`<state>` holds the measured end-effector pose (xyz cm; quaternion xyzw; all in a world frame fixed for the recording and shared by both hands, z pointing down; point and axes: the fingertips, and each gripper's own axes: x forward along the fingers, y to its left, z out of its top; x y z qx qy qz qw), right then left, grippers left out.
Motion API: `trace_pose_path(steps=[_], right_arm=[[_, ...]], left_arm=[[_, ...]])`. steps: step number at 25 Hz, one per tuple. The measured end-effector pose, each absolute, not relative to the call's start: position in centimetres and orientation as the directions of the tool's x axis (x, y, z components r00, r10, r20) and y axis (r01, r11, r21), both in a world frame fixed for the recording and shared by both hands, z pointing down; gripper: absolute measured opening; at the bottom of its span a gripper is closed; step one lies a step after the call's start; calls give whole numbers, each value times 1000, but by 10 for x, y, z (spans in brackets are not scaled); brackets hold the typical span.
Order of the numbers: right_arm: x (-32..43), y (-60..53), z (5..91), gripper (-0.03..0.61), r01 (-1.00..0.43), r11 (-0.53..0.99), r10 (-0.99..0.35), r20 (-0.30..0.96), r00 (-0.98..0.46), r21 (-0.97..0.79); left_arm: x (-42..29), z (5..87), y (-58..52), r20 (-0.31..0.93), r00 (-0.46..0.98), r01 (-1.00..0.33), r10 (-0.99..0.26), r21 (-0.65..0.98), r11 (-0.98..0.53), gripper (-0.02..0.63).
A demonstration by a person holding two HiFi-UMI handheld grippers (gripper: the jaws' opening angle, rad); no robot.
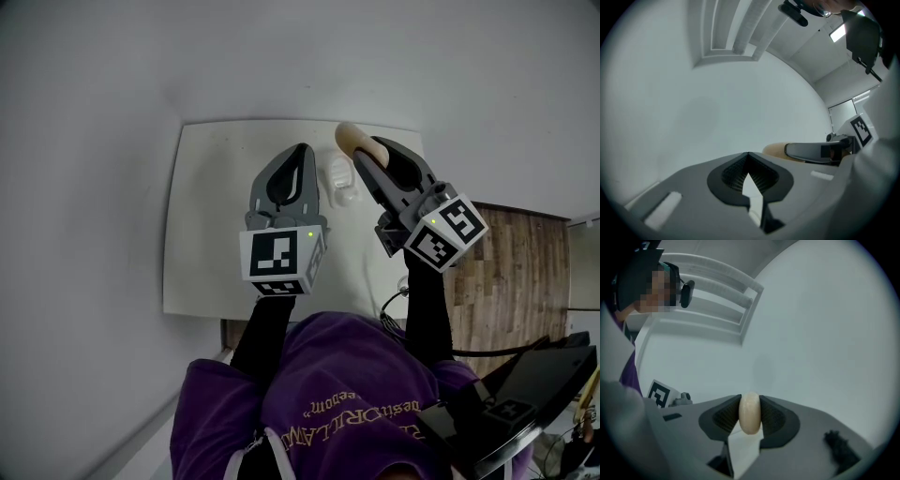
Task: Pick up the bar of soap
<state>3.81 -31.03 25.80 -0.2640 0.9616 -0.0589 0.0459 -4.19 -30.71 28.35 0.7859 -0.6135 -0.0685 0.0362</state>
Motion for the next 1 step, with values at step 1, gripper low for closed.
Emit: trace_pose_path(steps=[1], right_arm=[[38,-311,258,124,-502,854,-513,-58,-856,-138]], left_arm=[[-43,284,-308,-64,237,-959,-969,142,-244,5]])
